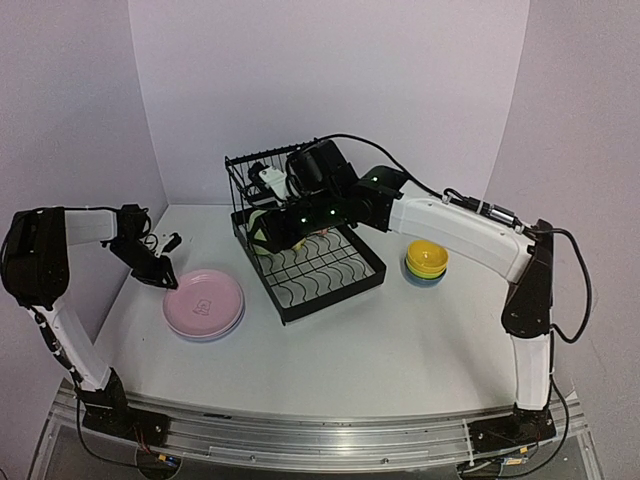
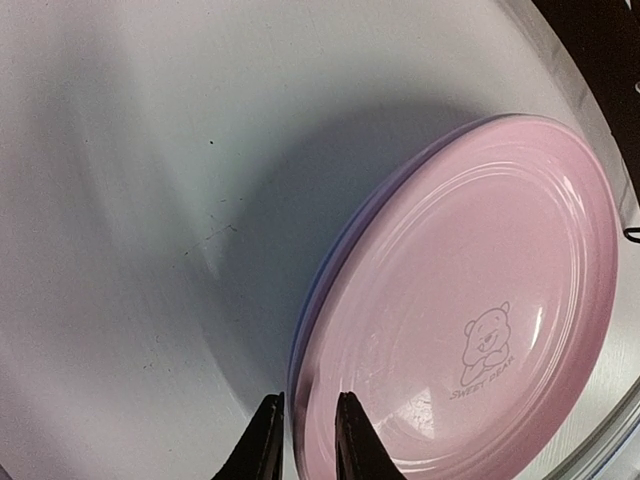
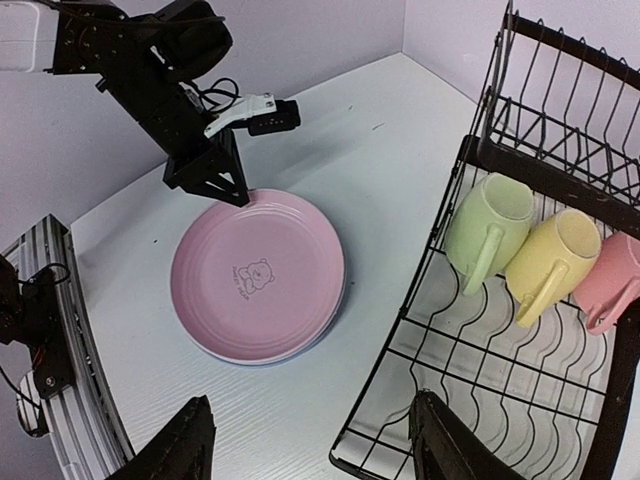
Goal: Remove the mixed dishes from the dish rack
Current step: Place the plate at the center of the board, then pick up the cup from the dish rack.
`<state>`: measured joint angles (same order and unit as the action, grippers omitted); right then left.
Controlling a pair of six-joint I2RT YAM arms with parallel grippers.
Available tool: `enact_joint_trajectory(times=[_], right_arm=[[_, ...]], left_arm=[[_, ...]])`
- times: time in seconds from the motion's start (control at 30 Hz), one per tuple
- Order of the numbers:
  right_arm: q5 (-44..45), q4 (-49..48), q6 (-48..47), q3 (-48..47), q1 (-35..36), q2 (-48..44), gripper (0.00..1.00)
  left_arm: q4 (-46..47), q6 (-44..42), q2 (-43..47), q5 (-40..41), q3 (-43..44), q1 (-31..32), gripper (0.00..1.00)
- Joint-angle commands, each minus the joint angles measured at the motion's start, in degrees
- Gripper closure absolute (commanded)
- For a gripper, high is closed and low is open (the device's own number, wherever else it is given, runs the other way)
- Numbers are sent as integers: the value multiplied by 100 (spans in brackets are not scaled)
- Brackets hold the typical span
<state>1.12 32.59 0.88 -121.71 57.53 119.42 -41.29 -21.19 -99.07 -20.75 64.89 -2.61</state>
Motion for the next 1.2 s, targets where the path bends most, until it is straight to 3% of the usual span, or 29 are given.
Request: enact_joint_trajectory(times=[0.0, 0.17, 0.4, 0.57, 0.77, 1.0, 1.17], right_arm=[[331, -137, 245, 369, -223, -484, 37], [83, -726, 718, 1354, -675, -745, 39], [69, -3351, 1133, 3254, -1475, -946, 45], [223, -4091, 495, 3041, -1578, -295, 48], [442, -5181, 412, 2774, -1583, 603, 49], [701, -5289, 612, 1759, -1585, 1663, 50], [930, -5288, 645, 1307, -1587, 2147, 51]], left_arm=[[106, -31, 76, 10, 18, -7, 81], [-102, -26, 200, -107, 335, -6, 75], [-367, -115, 476, -131, 603, -9, 59], [-452, -286, 656, -306, 850, -7, 52], [-179, -391, 1031, -920, 825, -7, 43], [642, -439, 1792, -1715, 176, -6, 23], [1038, -395, 2142, -1995, -180, -7, 16]])
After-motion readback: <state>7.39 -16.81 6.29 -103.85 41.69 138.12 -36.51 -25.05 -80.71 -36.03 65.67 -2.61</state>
